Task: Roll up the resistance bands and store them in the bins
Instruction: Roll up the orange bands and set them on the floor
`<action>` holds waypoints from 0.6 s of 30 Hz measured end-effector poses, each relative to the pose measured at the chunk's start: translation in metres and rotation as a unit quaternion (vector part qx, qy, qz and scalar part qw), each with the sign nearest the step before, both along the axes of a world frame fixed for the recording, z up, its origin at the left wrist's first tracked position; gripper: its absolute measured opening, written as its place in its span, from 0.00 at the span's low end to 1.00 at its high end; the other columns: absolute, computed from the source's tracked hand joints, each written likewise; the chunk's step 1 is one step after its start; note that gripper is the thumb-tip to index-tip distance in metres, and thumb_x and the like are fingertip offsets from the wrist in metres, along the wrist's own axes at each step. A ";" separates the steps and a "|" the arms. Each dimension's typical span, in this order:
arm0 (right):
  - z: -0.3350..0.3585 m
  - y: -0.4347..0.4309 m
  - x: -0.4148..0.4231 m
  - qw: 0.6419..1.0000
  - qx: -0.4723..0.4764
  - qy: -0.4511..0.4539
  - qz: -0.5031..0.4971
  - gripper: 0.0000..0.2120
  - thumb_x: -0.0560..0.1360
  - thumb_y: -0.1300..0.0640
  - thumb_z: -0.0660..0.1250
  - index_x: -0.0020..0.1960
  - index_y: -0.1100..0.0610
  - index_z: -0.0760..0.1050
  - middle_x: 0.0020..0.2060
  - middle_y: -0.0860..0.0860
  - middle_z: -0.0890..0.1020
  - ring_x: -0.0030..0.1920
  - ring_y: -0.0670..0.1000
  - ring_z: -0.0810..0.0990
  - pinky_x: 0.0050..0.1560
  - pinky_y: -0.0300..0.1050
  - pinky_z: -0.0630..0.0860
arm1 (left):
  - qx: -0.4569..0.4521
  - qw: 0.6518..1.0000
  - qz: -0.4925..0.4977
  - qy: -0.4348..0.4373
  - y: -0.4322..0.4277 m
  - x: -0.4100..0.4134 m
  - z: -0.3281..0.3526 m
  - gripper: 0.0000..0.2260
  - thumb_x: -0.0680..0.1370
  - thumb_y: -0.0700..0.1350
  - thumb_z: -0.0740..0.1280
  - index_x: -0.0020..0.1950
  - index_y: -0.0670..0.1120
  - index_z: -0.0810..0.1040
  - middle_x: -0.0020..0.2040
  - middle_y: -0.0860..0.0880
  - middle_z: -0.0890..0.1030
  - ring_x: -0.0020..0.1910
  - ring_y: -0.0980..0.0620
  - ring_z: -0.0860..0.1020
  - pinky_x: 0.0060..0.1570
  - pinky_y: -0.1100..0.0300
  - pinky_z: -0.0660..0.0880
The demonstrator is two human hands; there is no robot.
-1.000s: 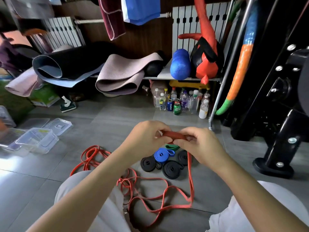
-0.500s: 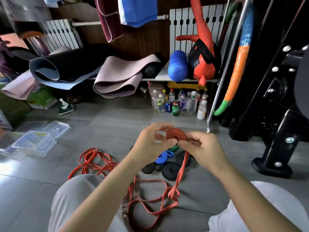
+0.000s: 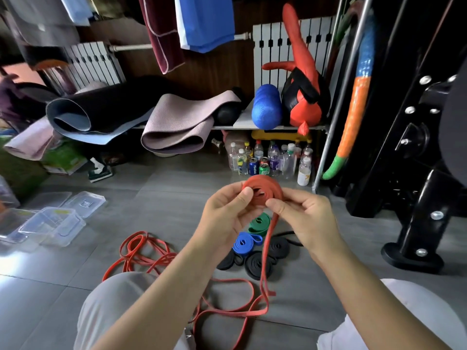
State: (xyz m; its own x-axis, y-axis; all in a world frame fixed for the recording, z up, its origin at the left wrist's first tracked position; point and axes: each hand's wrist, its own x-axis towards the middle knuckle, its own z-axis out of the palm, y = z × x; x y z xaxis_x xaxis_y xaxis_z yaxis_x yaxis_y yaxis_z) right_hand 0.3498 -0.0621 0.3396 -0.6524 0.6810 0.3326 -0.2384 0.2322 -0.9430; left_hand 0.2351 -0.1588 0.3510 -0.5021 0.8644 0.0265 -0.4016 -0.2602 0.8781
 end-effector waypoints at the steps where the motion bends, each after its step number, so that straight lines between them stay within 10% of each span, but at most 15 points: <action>1: -0.001 0.001 0.000 1.000 0.005 -0.001 0.006 0.14 0.70 0.64 0.71 0.45 0.44 0.80 0.37 0.40 0.85 0.40 0.40 0.83 0.39 0.29 0.76 | -0.003 1.000 -0.004 -0.016 0.000 0.002 -0.003 0.11 0.72 0.42 0.65 0.52 0.40 0.77 0.41 0.45 0.84 0.38 0.53 0.82 0.38 0.63 0.79; 5: -0.003 0.011 0.005 0.993 0.073 -0.090 -0.009 0.13 0.72 0.66 0.69 0.50 0.49 0.82 0.38 0.40 0.85 0.40 0.43 0.84 0.39 0.38 0.80 | -0.141 0.962 0.016 0.233 -0.002 -0.010 0.003 0.09 0.74 0.39 0.69 0.52 0.49 0.77 0.46 0.50 0.83 0.40 0.55 0.81 0.37 0.64 0.77; 8: -0.001 0.016 0.006 0.975 0.151 -0.165 -0.018 0.17 0.72 0.63 0.71 0.41 0.38 0.79 0.37 0.45 0.85 0.40 0.48 0.84 0.45 0.52 0.81 | -0.195 0.823 0.015 0.533 -0.001 -0.022 0.019 0.15 0.72 0.44 0.73 0.54 0.59 0.76 0.44 0.62 0.77 0.35 0.63 0.74 0.40 0.72 0.71; 12: 0.008 0.017 0.004 0.967 0.180 -0.181 0.008 0.19 0.71 0.59 0.71 0.40 0.32 0.78 0.38 0.46 0.85 0.39 0.49 0.83 0.46 0.55 0.80 | -0.203 0.705 0.008 0.680 0.005 -0.022 0.035 0.06 0.72 0.48 0.71 0.49 0.54 0.81 0.36 0.66 0.73 0.34 0.68 0.72 0.35 0.75 0.64; 18: 0.013 0.021 0.011 0.995 0.067 -0.077 0.012 0.16 0.68 0.62 0.74 0.37 0.39 0.81 0.37 0.41 0.85 0.39 0.43 0.84 0.41 0.33 0.78 | -0.101 0.927 0.055 0.357 0.005 -0.022 0.036 0.06 0.74 0.37 0.69 0.50 0.44 0.80 0.35 0.54 0.81 0.29 0.58 0.75 0.31 0.67 0.73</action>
